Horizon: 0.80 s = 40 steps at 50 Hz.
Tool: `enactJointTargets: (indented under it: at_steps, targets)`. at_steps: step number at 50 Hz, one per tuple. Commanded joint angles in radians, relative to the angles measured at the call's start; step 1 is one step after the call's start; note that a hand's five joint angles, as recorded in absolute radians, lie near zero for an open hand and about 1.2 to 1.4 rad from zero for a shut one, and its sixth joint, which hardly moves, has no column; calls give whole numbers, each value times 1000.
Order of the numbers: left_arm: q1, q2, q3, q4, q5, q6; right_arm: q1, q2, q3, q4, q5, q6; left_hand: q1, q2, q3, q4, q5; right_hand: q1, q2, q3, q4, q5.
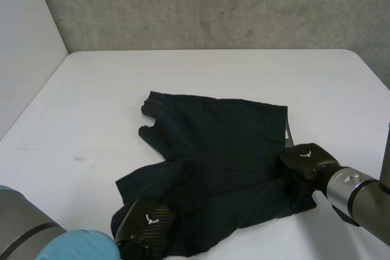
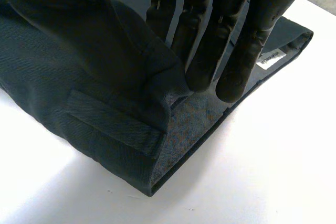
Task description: Fold the shorts.
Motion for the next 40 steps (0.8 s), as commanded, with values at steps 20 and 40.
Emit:
enactJointTargets:
  at_steps: [20, 40]
  targets:
    - [184, 428, 81, -343, 36, 198, -13, -348, -58, 329, -4, -281, 317, 285, 296, 291, 301, 437, 221, 205, 208, 233]
    - [314, 75, 351, -193, 213, 198, 33, -108, -244, 348, 17, -288, 317, 285, 296, 291, 301, 437, 221, 205, 208, 233]
